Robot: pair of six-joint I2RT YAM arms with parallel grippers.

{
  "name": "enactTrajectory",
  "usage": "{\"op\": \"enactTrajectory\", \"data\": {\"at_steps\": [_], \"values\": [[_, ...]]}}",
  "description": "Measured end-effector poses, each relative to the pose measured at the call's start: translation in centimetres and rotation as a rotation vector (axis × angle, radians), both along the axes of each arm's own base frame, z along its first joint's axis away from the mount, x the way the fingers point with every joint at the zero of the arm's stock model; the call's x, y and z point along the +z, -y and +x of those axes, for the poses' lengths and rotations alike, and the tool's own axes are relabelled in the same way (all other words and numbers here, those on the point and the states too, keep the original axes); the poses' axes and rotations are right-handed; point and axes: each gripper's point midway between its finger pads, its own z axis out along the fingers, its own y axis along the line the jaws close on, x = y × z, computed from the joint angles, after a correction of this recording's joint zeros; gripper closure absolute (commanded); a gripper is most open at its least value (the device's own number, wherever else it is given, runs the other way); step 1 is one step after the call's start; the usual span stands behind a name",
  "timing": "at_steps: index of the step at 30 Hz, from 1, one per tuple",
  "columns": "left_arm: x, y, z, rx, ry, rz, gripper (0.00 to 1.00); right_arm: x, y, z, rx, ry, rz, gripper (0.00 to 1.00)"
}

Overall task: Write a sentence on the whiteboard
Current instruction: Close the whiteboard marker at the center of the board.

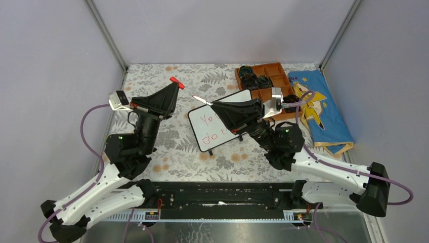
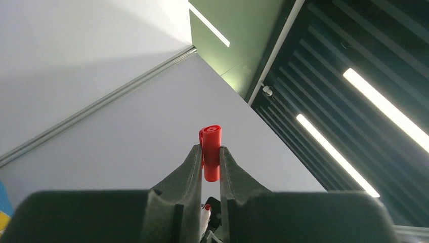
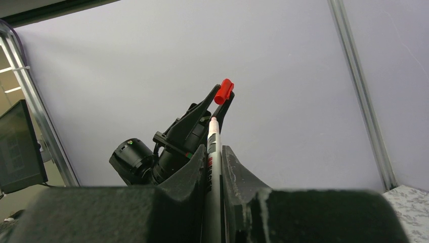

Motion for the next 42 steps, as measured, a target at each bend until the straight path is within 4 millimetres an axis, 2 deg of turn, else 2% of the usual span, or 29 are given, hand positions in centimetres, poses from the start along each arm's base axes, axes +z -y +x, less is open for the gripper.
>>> {"op": "enactTrajectory", "data": {"at_steps": [14,42], "values": [[-0.5,1.1,0.2,-0.047,-0.015,0.003,1.0,0.0,0.0,0.2,-0.006,-0.007,0.003,1.0],[-1.2,2.0,-0.2,-0.101,-0.018,0.014,1.0,0.0,0.2,0.8,-0.024,-0.042,0.019,1.0]]}}
